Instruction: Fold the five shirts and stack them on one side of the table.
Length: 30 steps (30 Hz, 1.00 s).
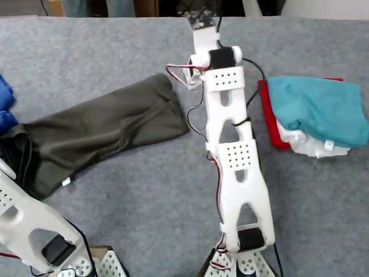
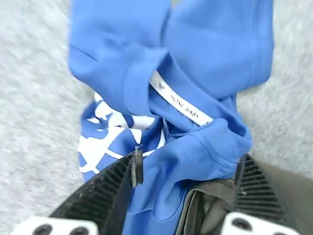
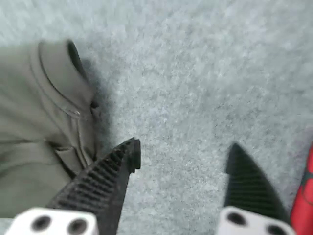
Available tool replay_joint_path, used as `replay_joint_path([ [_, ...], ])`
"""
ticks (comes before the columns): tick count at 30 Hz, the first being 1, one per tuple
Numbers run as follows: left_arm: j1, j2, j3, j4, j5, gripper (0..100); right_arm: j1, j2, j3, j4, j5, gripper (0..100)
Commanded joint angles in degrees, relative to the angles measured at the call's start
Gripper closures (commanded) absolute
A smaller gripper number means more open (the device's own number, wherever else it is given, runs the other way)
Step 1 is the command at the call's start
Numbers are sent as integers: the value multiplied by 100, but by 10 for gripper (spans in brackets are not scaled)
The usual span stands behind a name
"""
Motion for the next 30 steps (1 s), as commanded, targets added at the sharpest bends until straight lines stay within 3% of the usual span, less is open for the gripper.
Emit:
replay_joint_path([
  [1, -75, -88, -831, 229, 26, 685, -141, -866, 470, 62, -123, 670],
  [5, -75, -9, -752, -18, 26, 686, -308, -1824, 2070, 62, -105, 670],
  [11, -286, 1143, 426, -1503, 44, 686, -615, -3099, 4391, -53, -70, 670],
  [17, -848, 2127, 356, -1626, 62, 714, -589, -3222, 5024, -123, -70, 670],
  [23, -866, 2637, -1270, -1626, 70, 960, -677, -3222, 4998, -141, -79, 670],
  [30, -910, 3367, -3143, -2813, 580, 962, -651, -3257, 5059, 44, -114, 670],
])
